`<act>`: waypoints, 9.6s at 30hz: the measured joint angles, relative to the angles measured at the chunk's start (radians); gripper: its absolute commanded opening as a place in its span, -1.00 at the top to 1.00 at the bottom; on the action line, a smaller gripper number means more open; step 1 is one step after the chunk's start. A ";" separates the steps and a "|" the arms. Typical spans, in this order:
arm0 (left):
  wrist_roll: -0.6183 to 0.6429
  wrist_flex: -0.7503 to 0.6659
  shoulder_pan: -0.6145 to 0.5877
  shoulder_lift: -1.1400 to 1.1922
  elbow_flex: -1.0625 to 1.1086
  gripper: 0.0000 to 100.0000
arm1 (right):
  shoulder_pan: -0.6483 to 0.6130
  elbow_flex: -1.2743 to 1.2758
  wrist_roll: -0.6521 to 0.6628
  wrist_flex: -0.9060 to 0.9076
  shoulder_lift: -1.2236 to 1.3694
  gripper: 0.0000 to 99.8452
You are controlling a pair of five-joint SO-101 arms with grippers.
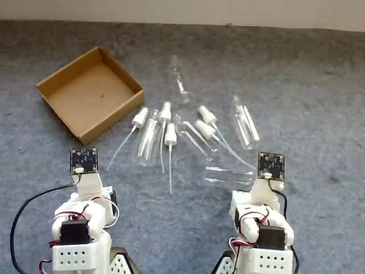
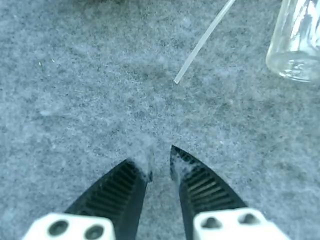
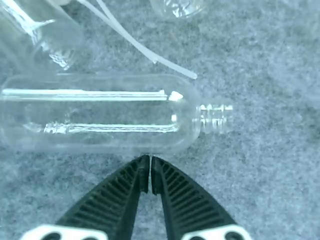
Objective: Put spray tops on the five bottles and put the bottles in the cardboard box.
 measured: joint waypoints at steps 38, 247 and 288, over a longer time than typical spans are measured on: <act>0.000 0.000 0.000 0.000 0.000 0.98 | 0.000 0.000 0.000 0.000 0.000 0.98; -0.565 0.144 0.060 0.994 -1.065 0.98 | 0.000 0.000 0.000 0.000 0.000 0.98; -0.184 0.292 0.310 2.378 -2.125 0.34 | 0.000 0.000 0.000 0.000 0.000 0.98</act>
